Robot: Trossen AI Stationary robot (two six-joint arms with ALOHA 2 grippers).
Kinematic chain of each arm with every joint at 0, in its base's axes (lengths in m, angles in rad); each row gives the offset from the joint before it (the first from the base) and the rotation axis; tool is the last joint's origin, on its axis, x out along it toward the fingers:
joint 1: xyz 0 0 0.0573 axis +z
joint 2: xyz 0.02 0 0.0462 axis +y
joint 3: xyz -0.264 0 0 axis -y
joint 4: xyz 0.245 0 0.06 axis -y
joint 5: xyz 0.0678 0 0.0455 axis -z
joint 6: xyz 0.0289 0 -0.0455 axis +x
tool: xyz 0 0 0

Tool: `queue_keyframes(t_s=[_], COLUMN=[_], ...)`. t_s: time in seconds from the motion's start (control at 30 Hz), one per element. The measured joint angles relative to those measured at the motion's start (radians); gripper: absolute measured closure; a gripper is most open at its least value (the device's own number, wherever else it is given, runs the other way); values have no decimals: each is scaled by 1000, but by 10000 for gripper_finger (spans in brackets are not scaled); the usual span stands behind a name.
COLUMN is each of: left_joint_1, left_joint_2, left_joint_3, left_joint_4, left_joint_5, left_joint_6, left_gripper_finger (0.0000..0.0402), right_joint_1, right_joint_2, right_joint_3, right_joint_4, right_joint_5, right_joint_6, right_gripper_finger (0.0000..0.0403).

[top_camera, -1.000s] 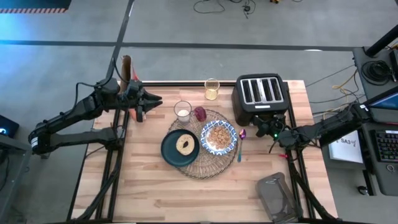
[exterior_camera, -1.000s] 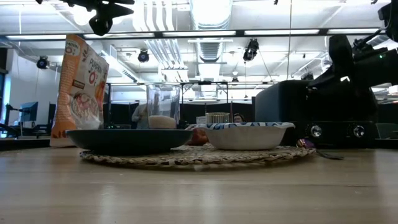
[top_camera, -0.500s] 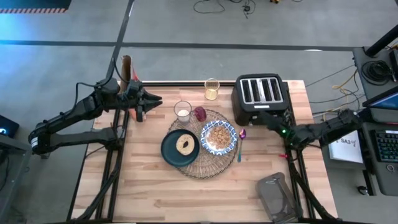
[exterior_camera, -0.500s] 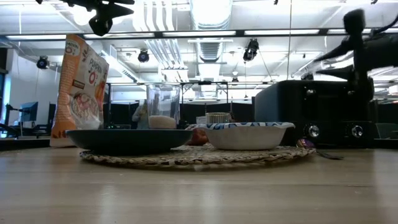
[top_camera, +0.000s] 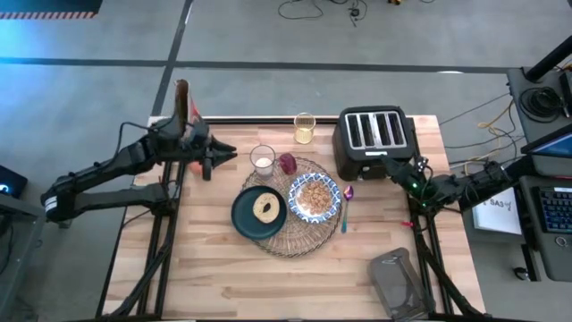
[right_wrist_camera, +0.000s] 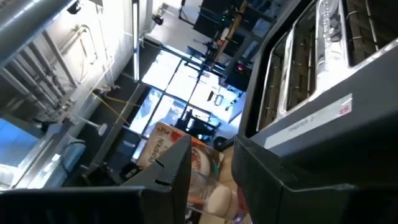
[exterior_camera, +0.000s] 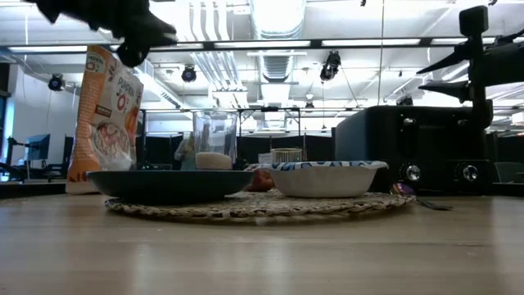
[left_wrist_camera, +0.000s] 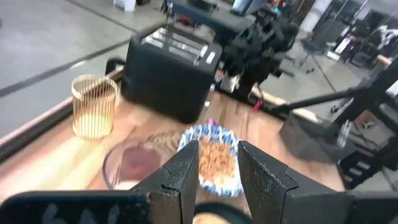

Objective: Arrange a breakfast setting
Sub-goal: Return to Home Position

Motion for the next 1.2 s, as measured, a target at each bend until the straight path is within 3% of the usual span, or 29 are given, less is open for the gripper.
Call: queue_keyframes(t_s=[0.17,0.43,0.57,1.2], left_joint_1=[-5,-35,-46,-47], left_joint_2=[-41,-121,-134,-126], left_joint_3=[-153,-434,-531,-678], left_joint_4=[99,485,585,725], left_joint_5=[0,12,12,-15], left_joint_6=[-17,-80,-108,-12], left_gripper_finger=[306,306,306,306], right_joint_1=[0,0,0,0], right_joint_2=[-1,-2,-2,-2], right_joint_3=[0,0,0,-1], right_joint_4=[2,2,2,1], right_joint_5=[0,1,0,0], right_joint_6=[0,-39,-39,-42], right_gripper_finger=[289,298,298,298])
